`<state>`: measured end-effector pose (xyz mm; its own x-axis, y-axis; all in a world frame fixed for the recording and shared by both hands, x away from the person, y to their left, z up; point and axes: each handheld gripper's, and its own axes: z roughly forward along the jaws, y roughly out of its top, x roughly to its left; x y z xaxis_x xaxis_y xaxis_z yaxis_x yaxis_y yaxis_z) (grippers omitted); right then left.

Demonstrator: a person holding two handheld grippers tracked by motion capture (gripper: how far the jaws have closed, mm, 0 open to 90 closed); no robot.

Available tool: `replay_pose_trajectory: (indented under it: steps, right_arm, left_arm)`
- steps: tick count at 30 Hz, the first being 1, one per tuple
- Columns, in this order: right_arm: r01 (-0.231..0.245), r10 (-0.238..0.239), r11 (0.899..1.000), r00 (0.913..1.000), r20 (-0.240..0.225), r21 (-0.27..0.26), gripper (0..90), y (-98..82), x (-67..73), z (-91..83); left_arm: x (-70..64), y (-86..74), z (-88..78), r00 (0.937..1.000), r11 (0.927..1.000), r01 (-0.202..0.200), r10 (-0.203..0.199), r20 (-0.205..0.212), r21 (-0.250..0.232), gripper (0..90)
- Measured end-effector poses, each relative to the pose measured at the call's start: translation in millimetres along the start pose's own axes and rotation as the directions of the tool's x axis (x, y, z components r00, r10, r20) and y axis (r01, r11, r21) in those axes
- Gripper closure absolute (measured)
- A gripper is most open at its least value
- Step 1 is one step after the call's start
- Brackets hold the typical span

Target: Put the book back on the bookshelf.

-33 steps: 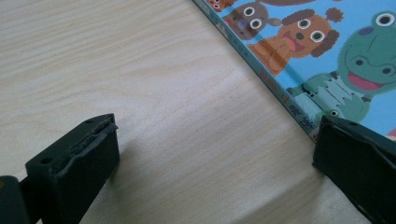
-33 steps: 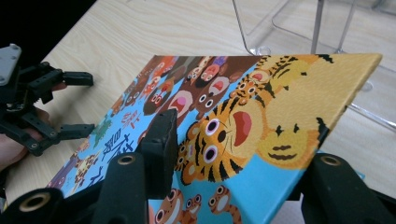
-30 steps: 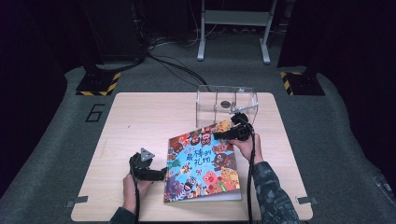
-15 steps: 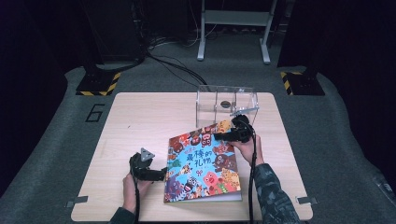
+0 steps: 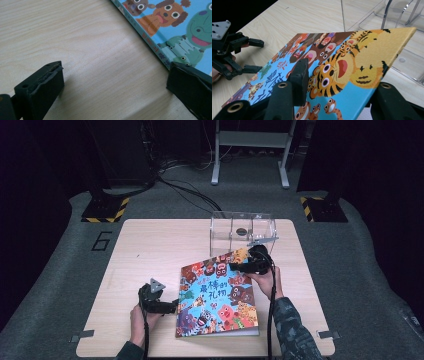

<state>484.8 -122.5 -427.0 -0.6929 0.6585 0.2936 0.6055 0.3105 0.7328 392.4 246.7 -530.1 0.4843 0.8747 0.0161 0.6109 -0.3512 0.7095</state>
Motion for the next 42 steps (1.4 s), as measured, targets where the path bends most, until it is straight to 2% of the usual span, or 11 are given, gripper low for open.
replay_pose_trajectory:
  steps: [6,9,10,11,12,15,19,27,31,40,42]
  right_arm:
    - [0.017,-0.017,1.0,0.9999,-0.001,-0.022,53.5,-3.3,0.3,-2.1]
    - [0.022,-0.022,0.999,0.9998,-0.002,-0.033,53.5,-5.3,1.0,-3.7]
    - [0.035,-0.035,0.998,0.9994,0.0,-0.043,53.5,-5.4,1.7,-4.4]
    - [0.035,-0.035,0.998,0.9994,0.0,-0.043,53.5,-5.4,1.7,-4.4]
    - [0.038,-0.038,0.998,0.9993,0.001,-0.045,53.4,-5.3,2.6,-5.1]
    - [0.053,-0.053,0.997,0.9986,0.003,-0.055,53.4,-5.3,5.2,-7.3]
    - [0.068,-0.067,0.995,0.9977,0.009,-0.078,53.4,-6.1,9.0,-10.1]
    - [0.11,-0.11,0.988,0.9939,0.012,-0.111,53.4,-6.6,14.2,-14.8]
    - [0.139,-0.138,0.981,0.9903,0.017,-0.134,53.4,-5.8,19.4,-17.7]
    - [0.169,-0.167,0.972,0.9857,0.023,-0.162,53.4,-6.4,25.5,-21.6]
    - [0.181,-0.181,0.968,0.9834,0.019,-0.174,53.4,-7.1,25.8,-22.1]
  left_arm:
    - [2.0,1.5,-0.5,1.0,0.9999,0.007,-0.007,0.001,0.012,0.9]
    - [4.6,3.4,-2.4,0.9987,0.999,0.042,-0.043,0.028,0.017,1.1]
    - [6.6,3.8,-3.3,0.9987,0.9993,0.031,-0.032,0.04,0.023,1.5]
    - [6.6,4.0,-3.3,0.9975,0.9984,0.053,-0.054,0.047,0.02,1.5]
    - [8.5,5.3,-5.3,0.9972,0.9986,0.049,-0.05,0.056,0.023,1.1]
    - [8.8,8.7,-9.6,0.9962,0.9987,0.049,-0.05,0.072,0.013,0.0]
    - [5.9,16.1,-15.6,0.9897,0.9954,0.092,-0.089,0.112,-0.027,0.0]
    - [-0.9,28.2,-21.8,0.9849,0.996,0.079,-0.072,0.157,-0.042,0.0]
    - [-6.1,32.8,-23.3,0.9828,0.9978,0.052,-0.044,0.18,-0.041,0.0]
    - [-12.2,38.3,-23.0,0.9752,0.9968,0.064,-0.052,0.215,-0.048,0.0]
    - [-12.3,40.2,-22.3,0.9733,0.9984,0.044,-0.035,0.227,-0.035,0.0]
